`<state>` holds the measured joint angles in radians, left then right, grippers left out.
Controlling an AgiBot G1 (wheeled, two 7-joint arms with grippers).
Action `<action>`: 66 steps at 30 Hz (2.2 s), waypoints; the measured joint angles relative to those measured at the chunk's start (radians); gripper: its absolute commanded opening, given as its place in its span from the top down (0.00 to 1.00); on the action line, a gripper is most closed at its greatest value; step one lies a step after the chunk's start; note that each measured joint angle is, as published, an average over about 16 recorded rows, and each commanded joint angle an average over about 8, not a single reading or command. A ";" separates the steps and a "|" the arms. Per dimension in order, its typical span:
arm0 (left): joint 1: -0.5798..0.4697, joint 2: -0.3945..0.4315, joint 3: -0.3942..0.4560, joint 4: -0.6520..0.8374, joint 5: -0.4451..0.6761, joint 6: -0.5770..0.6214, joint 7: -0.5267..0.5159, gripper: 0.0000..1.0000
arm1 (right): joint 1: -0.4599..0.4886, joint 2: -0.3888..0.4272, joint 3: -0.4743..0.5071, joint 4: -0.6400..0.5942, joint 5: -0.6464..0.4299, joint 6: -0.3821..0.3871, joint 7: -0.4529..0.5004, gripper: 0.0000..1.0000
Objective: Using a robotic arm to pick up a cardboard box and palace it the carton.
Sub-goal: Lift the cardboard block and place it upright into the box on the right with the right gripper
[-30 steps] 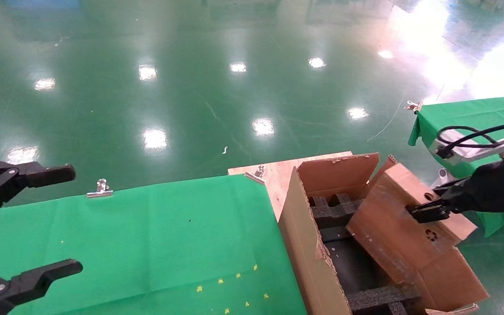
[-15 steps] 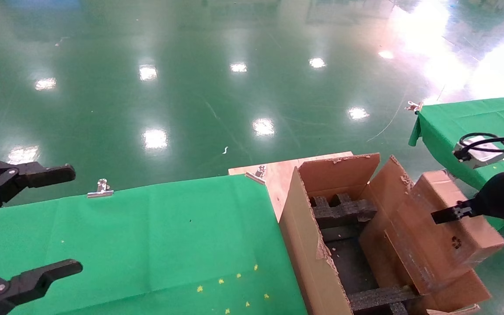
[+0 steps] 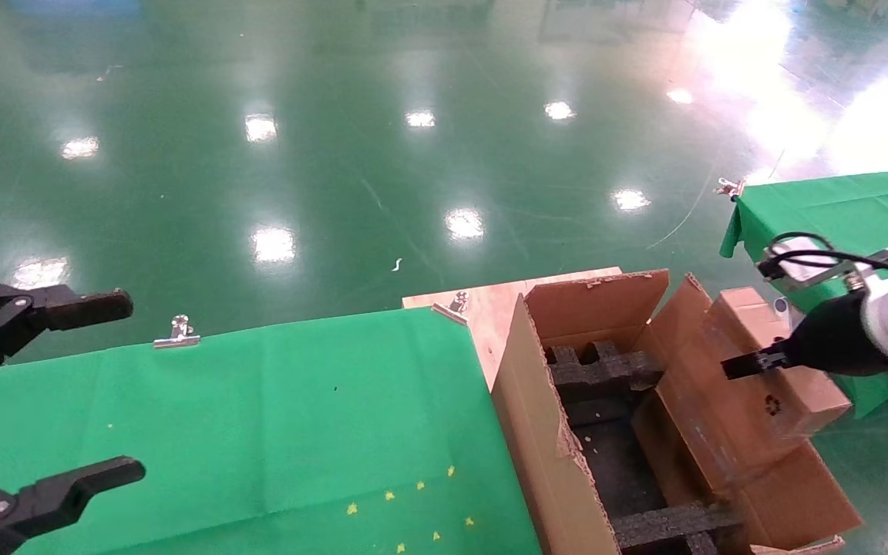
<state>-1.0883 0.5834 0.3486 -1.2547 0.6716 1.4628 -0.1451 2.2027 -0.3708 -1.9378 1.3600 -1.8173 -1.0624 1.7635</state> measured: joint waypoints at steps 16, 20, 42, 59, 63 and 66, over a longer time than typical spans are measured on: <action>0.000 0.000 0.000 0.000 0.000 0.000 0.000 0.00 | -0.140 -0.054 -0.042 -0.005 -0.094 0.168 0.102 1.00; 0.000 0.000 0.000 0.000 0.000 0.000 0.000 0.00 | -0.180 -0.068 -0.052 -0.009 -0.129 0.212 0.145 1.00; 0.000 0.000 0.000 0.000 0.000 0.000 0.000 0.00 | -0.366 -0.133 -0.091 -0.094 -0.198 0.384 0.271 1.00; 0.000 0.000 0.000 0.000 0.000 0.000 0.000 0.00 | -0.509 -0.260 -0.102 -0.335 -0.039 0.497 0.133 1.00; 0.000 0.000 0.000 0.000 0.000 0.000 0.000 0.00 | -0.539 -0.287 -0.099 -0.387 0.014 0.509 0.085 1.00; 0.000 0.000 0.000 0.000 0.000 0.000 0.000 0.00 | -0.557 -0.303 -0.096 -0.419 0.050 0.514 0.051 1.00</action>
<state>-1.0884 0.5832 0.3491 -1.2547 0.6713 1.4626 -0.1449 1.6453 -0.6737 -2.0335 0.9413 -1.7676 -0.5483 1.8142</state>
